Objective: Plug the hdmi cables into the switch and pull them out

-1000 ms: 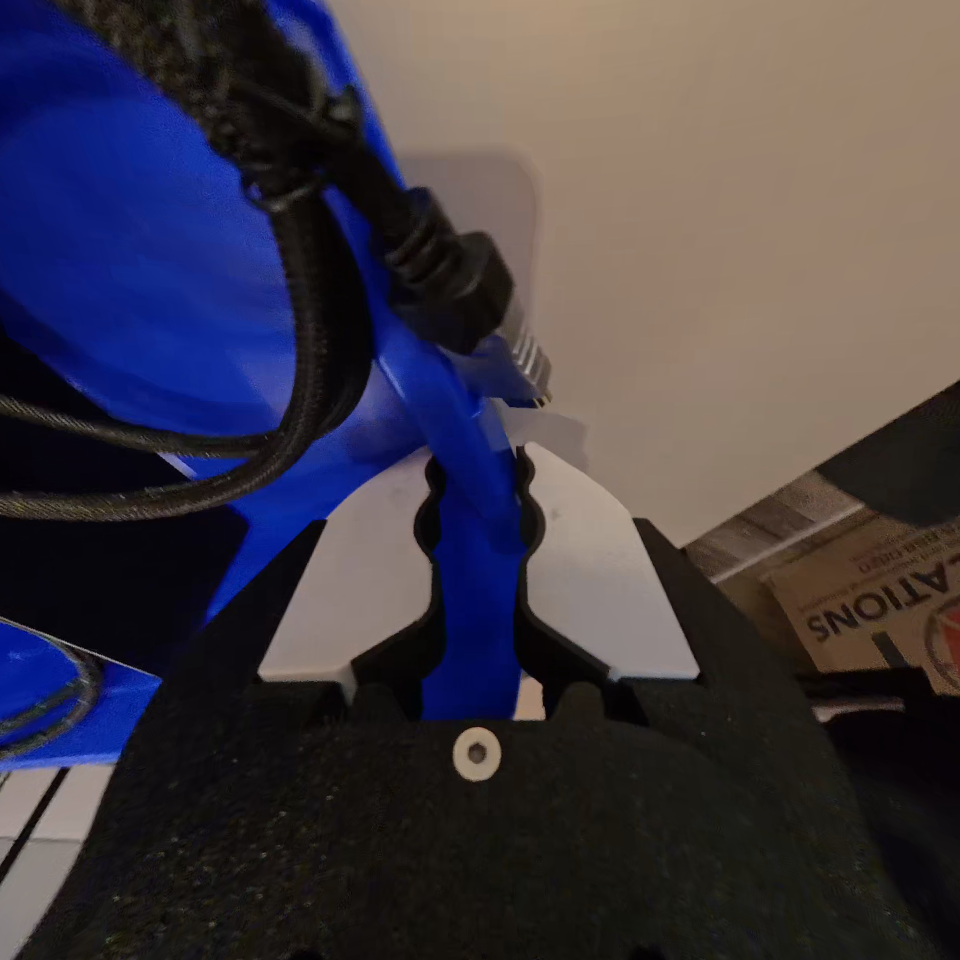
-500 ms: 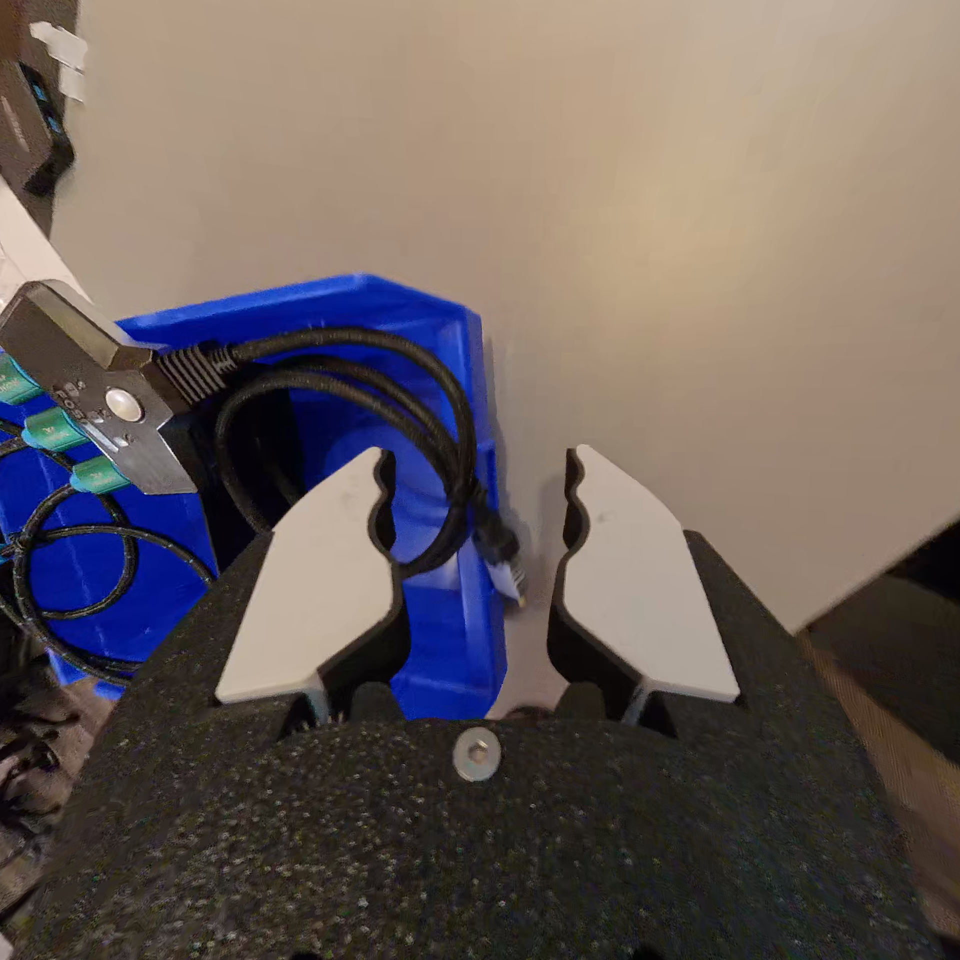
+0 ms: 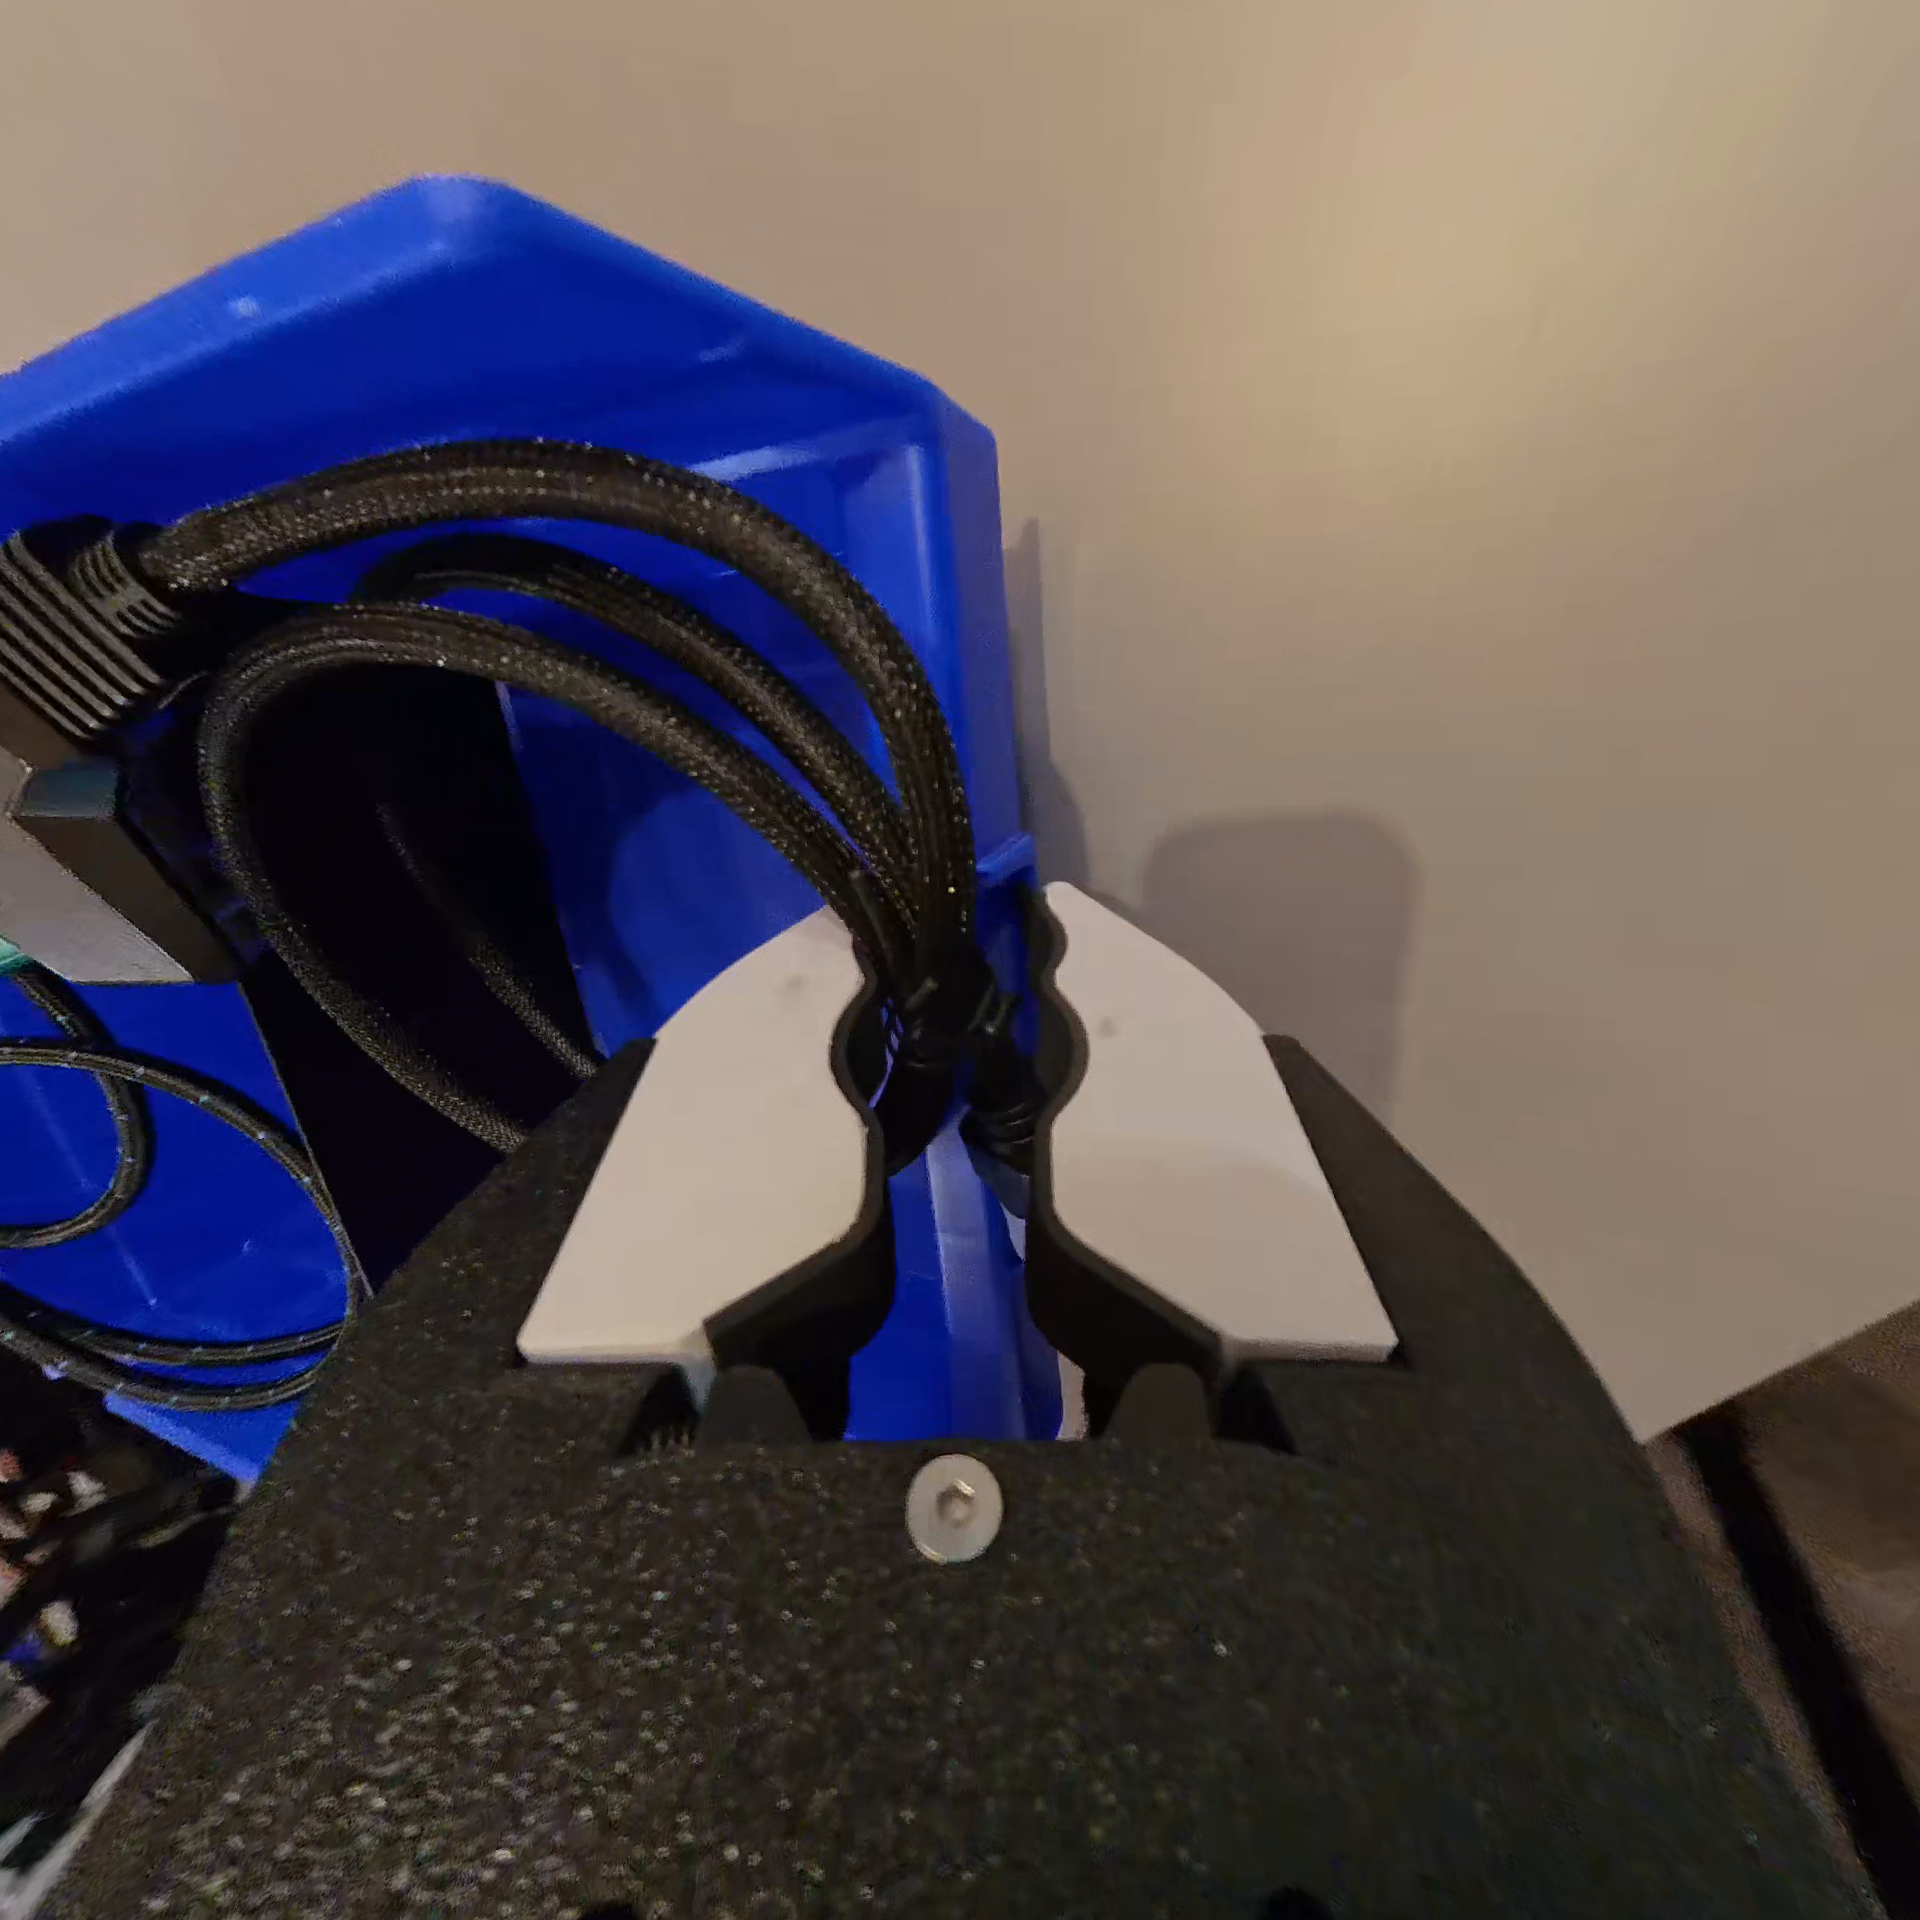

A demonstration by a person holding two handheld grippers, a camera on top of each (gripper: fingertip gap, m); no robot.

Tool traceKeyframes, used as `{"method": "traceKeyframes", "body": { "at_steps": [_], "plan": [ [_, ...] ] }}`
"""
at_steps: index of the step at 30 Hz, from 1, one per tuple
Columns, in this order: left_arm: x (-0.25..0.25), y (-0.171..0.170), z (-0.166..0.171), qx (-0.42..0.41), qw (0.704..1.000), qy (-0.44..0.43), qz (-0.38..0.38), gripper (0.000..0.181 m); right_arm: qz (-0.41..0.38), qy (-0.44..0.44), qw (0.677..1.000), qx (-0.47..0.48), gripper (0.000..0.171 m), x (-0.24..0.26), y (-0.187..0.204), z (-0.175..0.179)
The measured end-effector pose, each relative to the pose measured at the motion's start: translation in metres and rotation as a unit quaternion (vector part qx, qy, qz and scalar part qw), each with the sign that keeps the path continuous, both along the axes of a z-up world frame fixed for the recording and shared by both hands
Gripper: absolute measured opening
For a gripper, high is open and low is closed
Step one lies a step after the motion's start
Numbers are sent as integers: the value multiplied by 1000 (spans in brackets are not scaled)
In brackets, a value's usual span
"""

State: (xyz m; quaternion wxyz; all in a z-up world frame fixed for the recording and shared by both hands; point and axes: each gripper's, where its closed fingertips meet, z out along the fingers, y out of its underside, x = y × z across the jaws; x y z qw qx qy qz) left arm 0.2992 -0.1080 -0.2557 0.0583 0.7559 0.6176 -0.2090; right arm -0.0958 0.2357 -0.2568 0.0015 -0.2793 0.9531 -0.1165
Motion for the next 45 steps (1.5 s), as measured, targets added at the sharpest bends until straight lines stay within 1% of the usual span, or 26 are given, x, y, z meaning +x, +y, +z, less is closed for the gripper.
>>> {"method": "traceKeyframes", "body": {
  "at_steps": [3,6,7,9,12,13,15,17,20,23,26,31,34,37,45],
  "plan": [
    [28,-6,0,0,999,-30,-25,25,11,20,1000,20,20,-22,17,0],
    [56,-14,0,6,998,-54,-28,24,-7,73,997,27,23,-49,32,4],
    [62,-17,1,6,998,-57,-26,24,-16,75,997,15,25,-52,33,7],
    [70,-21,1,2,998,-56,-22,25,-32,47,998,-20,28,-48,32,12],
    [77,-25,0,0,999,-45,-17,26,-54,34,996,-61,34,-45,32,12],
    [79,-27,0,0,999,-42,-16,26,-61,37,995,-69,33,-47,33,10],
    [84,-31,0,-2,999,-38,-16,26,-76,49,993,-74,25,-55,37,6],
    [89,-35,0,-4,999,-40,-16,26,-84,46,993,-70,26,-62,43,3],
    [94,-41,0,-5,999,-40,-24,26,-77,37,993,-78,27,-73,46,2],
    [95,-44,0,-6,999,-32,-39,26,-66,47,992,-93,27,-93,46,2],
    [94,-47,0,-7,998,-21,-52,26,-19,47,992,-113,27,-108,42,2],
    [92,-49,0,0,997,10,-77,26,38,-5,989,-141,25,-126,29,2],
    [95,-51,0,4,996,26,-84,26,44,9,993,-113,25,-143,37,1],
    [99,-55,0,-2,996,20,-86,26,40,37,995,-79,26,-156,49,1],
    [97,-67,0,-16,994,2,-112,26,59,60,994,-71,26,-159,51,1]
  ]
}}
